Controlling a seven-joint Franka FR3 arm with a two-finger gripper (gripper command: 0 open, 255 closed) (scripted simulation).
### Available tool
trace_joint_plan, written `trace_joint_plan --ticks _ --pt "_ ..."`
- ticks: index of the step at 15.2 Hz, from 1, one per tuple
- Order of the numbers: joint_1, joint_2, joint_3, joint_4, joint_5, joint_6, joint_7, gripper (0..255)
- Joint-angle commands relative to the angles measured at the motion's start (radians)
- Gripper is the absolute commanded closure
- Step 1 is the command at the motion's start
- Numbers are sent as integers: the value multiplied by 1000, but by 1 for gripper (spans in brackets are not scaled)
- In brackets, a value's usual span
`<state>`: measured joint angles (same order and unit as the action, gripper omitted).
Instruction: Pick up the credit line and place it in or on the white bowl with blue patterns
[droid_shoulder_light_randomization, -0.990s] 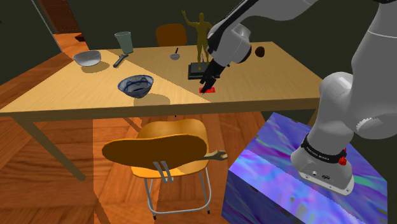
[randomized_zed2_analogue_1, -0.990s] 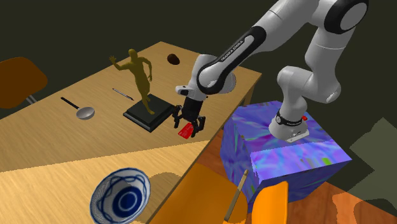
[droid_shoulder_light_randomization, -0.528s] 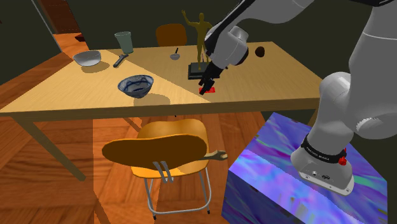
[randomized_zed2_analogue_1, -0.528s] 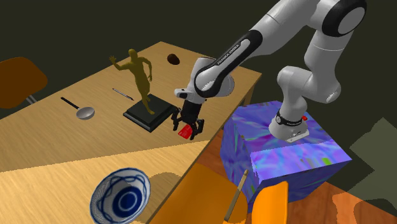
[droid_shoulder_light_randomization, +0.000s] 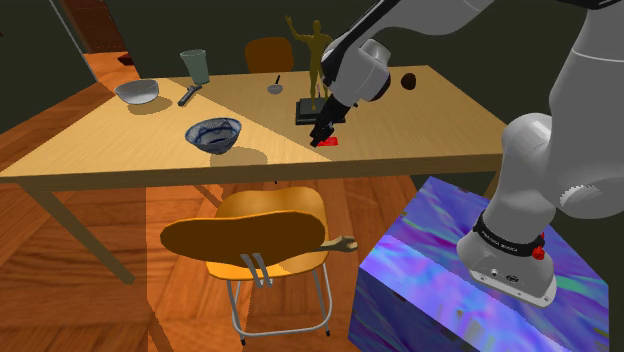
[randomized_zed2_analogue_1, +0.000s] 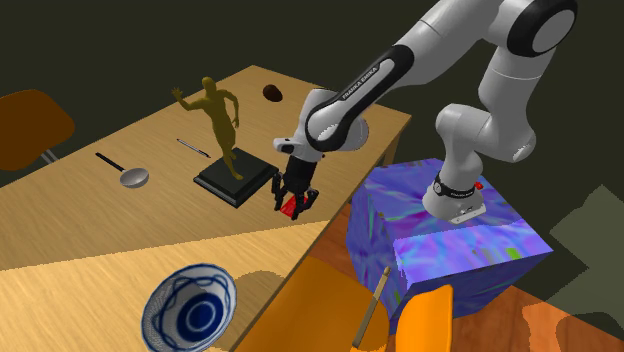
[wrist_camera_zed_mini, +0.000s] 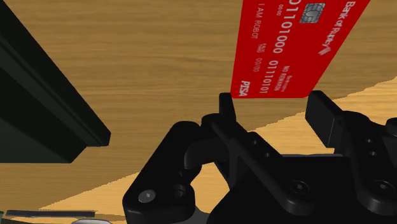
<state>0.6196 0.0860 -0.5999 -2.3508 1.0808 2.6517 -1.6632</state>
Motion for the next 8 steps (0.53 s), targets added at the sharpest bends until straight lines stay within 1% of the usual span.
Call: trace_joint_plan --ticks 1,4,8 --pt "-2 6 -2 -6 -2 -1 -1 255" --pt "-2 10 -1 -3 2 -1 -2 255" --pt "6 -44 -13 -10 -102 -4 87 255"
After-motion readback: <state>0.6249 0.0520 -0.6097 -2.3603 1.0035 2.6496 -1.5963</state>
